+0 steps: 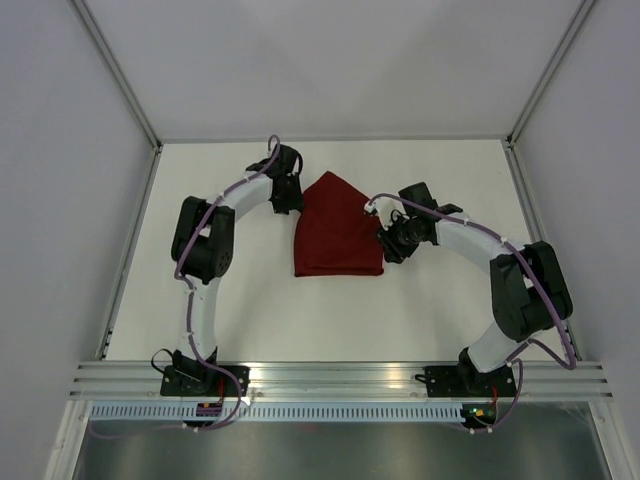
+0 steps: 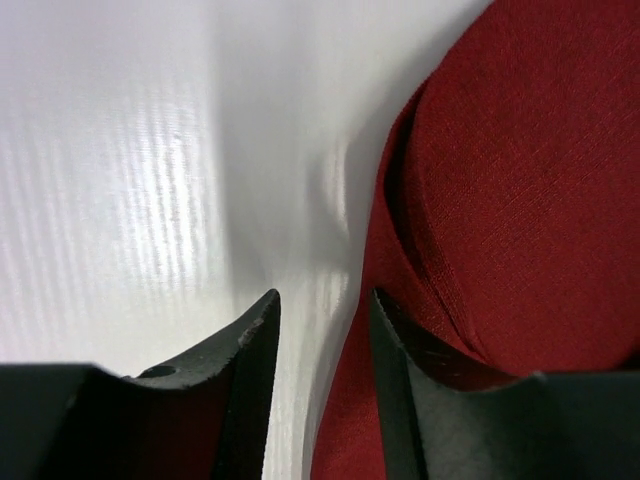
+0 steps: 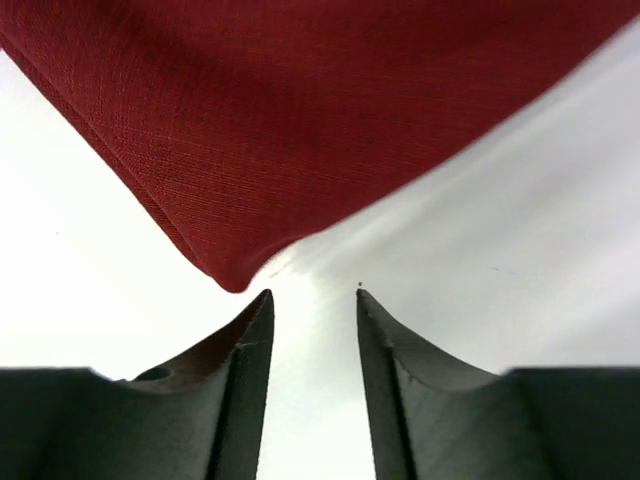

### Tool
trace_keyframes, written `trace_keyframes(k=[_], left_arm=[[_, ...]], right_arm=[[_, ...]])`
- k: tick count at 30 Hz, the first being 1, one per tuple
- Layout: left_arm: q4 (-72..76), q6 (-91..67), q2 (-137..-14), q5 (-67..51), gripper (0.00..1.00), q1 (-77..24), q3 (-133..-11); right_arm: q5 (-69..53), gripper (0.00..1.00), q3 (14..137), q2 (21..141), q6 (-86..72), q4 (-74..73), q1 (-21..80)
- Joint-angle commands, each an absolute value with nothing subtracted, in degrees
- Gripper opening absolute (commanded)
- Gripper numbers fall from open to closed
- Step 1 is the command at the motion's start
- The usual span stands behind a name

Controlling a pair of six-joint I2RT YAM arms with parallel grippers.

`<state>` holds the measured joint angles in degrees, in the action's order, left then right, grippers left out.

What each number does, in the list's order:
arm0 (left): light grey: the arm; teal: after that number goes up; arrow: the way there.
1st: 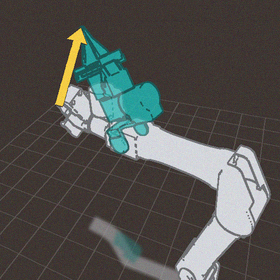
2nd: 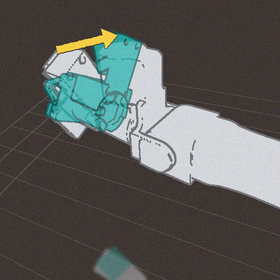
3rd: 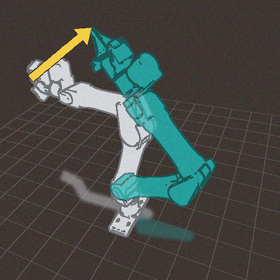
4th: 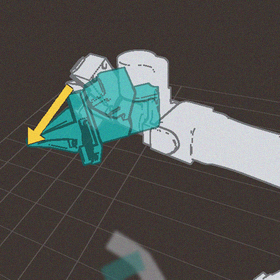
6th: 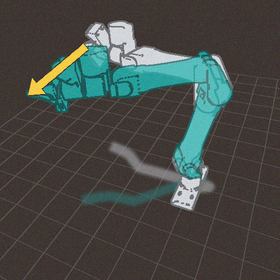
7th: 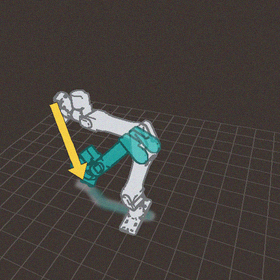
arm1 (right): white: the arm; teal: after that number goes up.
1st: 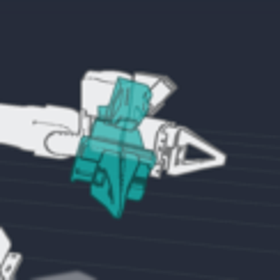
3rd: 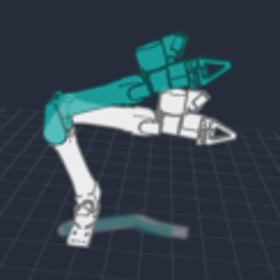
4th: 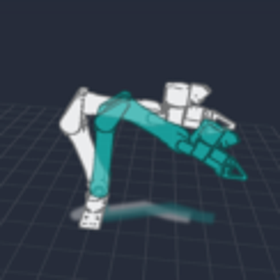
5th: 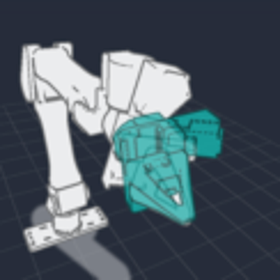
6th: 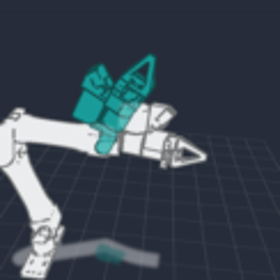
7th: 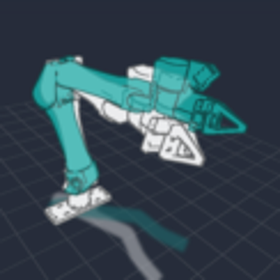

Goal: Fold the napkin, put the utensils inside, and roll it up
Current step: Adjust the napkin at the center of the board, then roll the napkin at the center of the board.

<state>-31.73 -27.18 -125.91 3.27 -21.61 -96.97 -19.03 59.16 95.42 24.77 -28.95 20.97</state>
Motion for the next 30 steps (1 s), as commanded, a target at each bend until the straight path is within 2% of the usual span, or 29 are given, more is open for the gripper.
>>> trace_keyframes(k=[1,7,11,20,30], left_arm=[[-31.99,-25.67,-118.50,2.64,0.47,-18.99,-97.74],[-31.90,-25.31,-108.38,2.55,0.54,-15.56,-93.97],[-31.64,-26.10,-98.30,2.81,0.54,-14.85,-90.10],[-30.58,-28.65,-78.06,0.79,0.61,-14.68,-81.48],[-33.48,-28.48,-65.48,0.26,0.64,-14.68,-79.19]], right_arm=[[-16.26,0.46,59.50,89.66,27.15,-26.46,20.39],[-18.28,0.54,62.58,86.40,31.27,-28.48,21.26],[-12.14,0.59,62.84,86.74,33.22,-27.60,29.85],[-8.88,0.72,64.69,91.58,36.21,-21.27,40.06],[-5.45,0.77,63.54,98.43,39.81,-16.53,45.18]])
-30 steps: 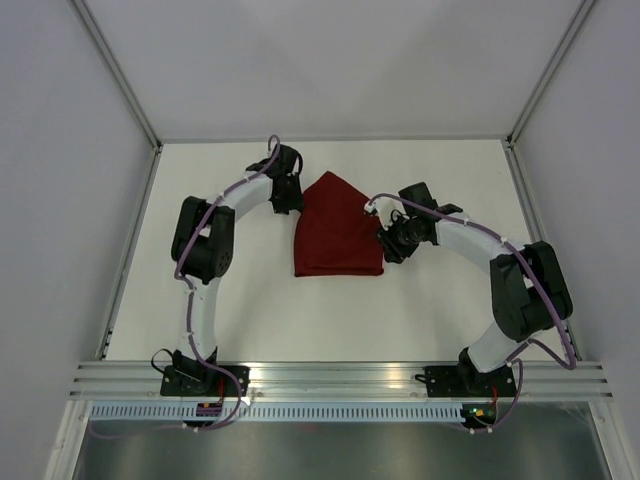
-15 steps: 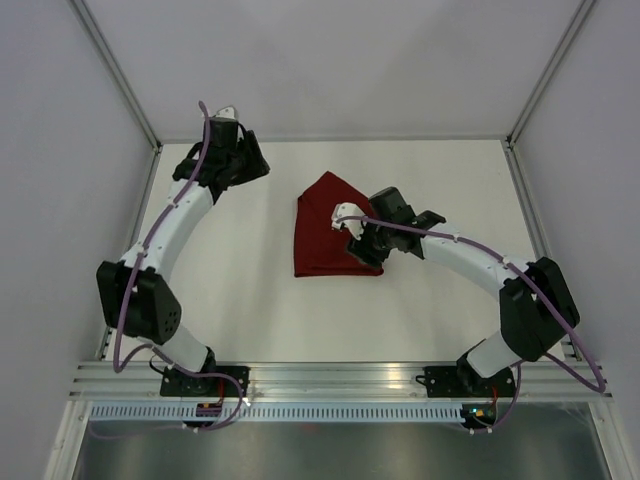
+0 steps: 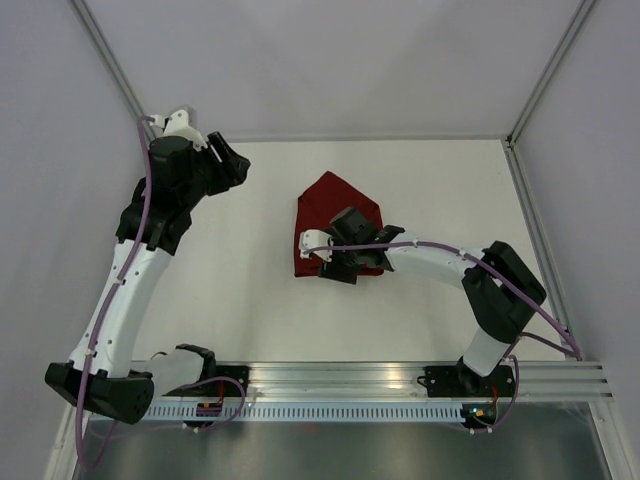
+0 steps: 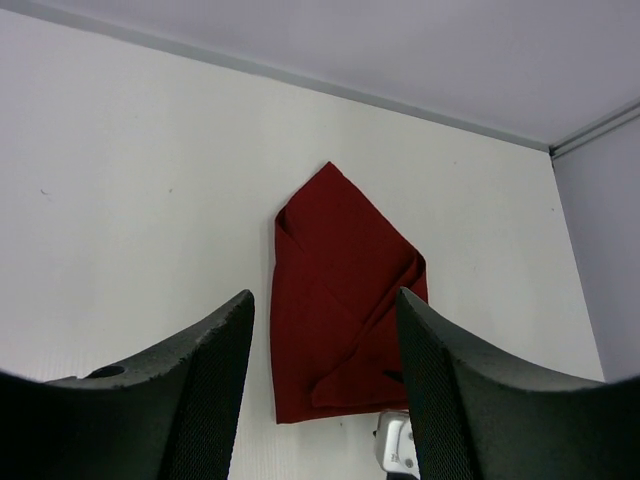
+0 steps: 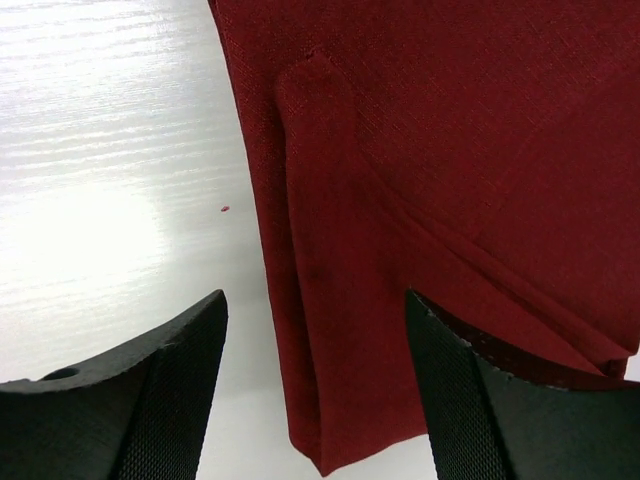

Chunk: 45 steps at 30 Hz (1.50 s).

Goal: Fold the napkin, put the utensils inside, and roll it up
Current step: Roll the napkin at the center of the board.

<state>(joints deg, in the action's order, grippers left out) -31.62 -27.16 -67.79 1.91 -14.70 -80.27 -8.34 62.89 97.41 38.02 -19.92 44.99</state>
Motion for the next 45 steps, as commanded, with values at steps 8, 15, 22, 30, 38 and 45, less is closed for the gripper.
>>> trace_keyframes(k=[8,15,22,30,38,45], left_arm=[[-33.84,-27.77,-63.46,0.26,0.64,-14.68,-76.82],[-33.93,-27.25,-62.40,-1.58,0.64,-14.76,-74.71],[-33.05,-27.25,-61.97,-3.87,0.63,-14.85,-72.07],[-32.52,-26.63,-61.35,-5.80,0.63,-14.77,-69.79],[-32.08,-25.84,-60.29,-7.38,0.64,-14.85,-67.94],[-31.38,-25.40,-58.28,-7.73,0.64,-15.55,-65.83]], right_arm=[[-3.25,0.79,63.54,102.56,40.52,-13.62,45.35],[-4.48,0.78,62.14,102.57,40.17,-13.54,45.26],[-4.57,0.71,62.76,105.55,40.34,-14.59,45.26],[-7.73,0.59,64.16,108.45,40.17,-18.09,43.95],[-13.44,0.49,69.43,112.76,41.13,-26.36,41.40],[-18.63,0.41,73.74,118.12,42.36,-35.58,40.25]])
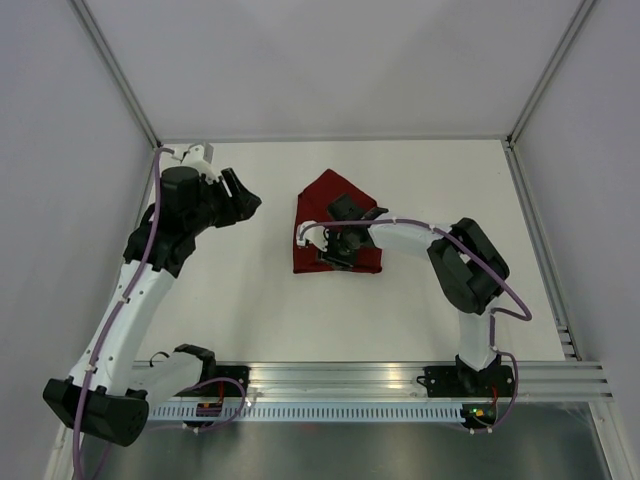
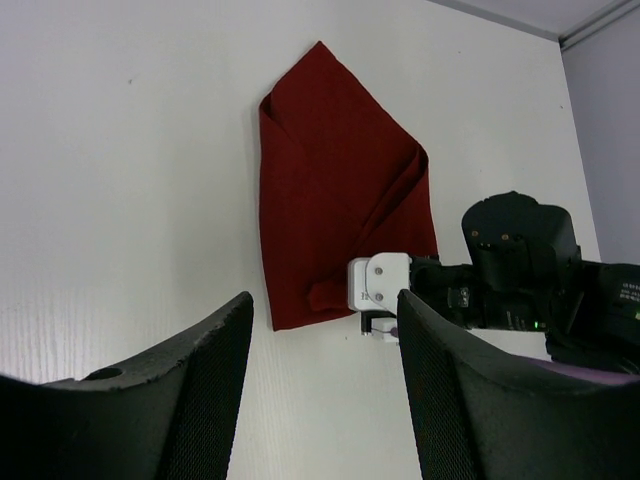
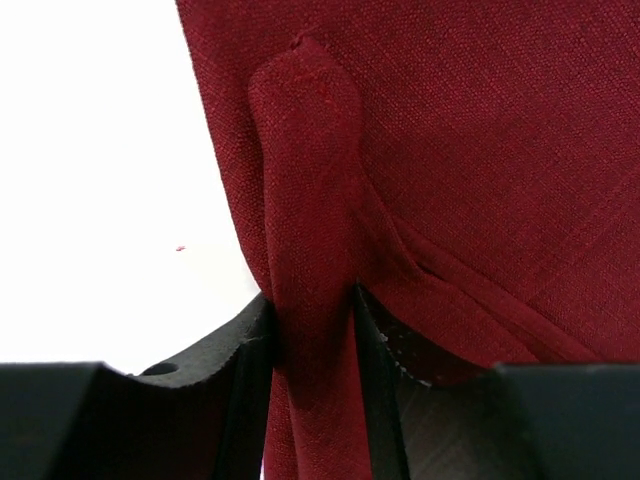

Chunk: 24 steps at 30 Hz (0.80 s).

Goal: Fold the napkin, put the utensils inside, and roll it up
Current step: Roll the napkin at the center of the board.

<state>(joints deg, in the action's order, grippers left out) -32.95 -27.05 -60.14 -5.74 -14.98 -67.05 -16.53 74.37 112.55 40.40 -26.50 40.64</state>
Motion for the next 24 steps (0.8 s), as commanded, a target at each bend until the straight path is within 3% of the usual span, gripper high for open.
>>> trace_keyframes(k=[1,9,19,24], left_arm=[[-31.20,-25.31,-57.58,-7.65,0.64,-16.08,-65.40],[-27.69,-24.79,-53.88,-0.27,0.61,-24.41,-59.51],[-16.46,-18.30,-56.07,9.40,0.50,-38.31,-51.08],[-8.54,-10.92,-58.53,14.67,0.50,-48.04,-46.94]], right_arm=[[-20.37,0.40,74.52,118.65,42.36,-36.29,39.73],[-28.82,0.29,82.95,124.80,44.73,-48.23,35.34],[-33.75,0.26,90.88,132.27,50.53,-61.52,32.79],[-34.63,0.25,92.63,134.82,52.03,-65.30,31.91]])
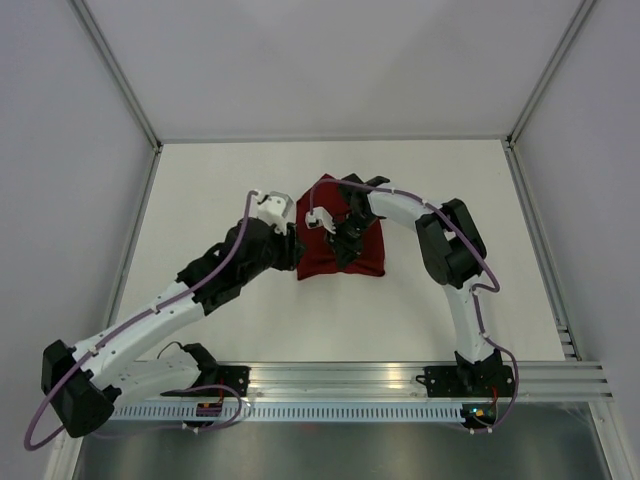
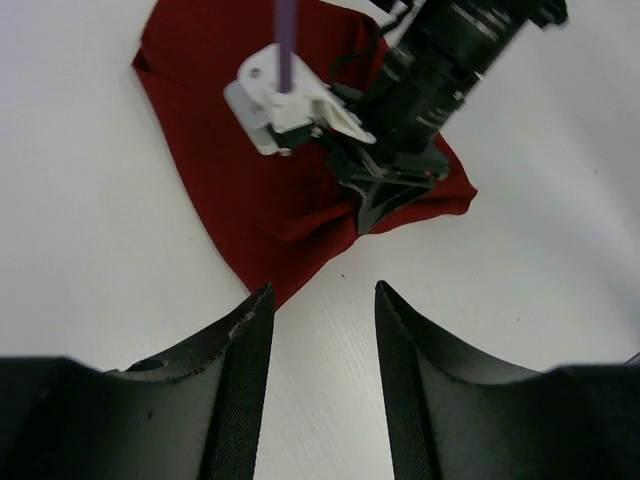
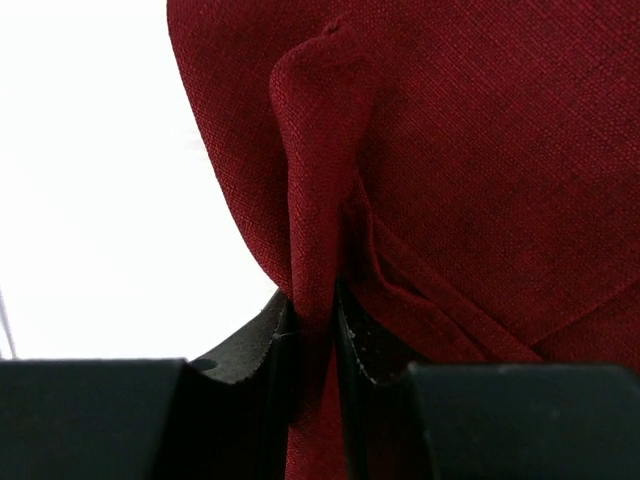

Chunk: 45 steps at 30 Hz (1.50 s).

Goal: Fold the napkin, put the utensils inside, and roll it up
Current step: Roll the napkin at the center of the board.

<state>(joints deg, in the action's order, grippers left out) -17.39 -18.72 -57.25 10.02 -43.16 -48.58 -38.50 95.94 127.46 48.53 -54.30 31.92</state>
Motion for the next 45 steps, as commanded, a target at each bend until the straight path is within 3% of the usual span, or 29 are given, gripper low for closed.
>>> trace_keyframes(k=[1,8,13,45], left_arm=[[-7.31,-9.25,-60.10,17.11,0.51,-49.64,-45.89],[12.28,7.62,-63.98,16.97,0.55,-56.77,-36.84],[24.60,17.29,-64.86,6.09,0.65,-56.87,-29.98],[27.69,42.01,-91.66,4.40,0.70,-60.82,-34.28]], right_arm=[[-34.45,0.25,92.72,134.91,52.03,-65.56,31.64],[-34.45,0.25,93.16,135.88,51.50,-66.09,31.29],[-34.45,0.25,93.52,136.49,50.80,-65.83,31.11],[-34.01,0.23,93.60,138.16,49.48,-64.51,30.50]])
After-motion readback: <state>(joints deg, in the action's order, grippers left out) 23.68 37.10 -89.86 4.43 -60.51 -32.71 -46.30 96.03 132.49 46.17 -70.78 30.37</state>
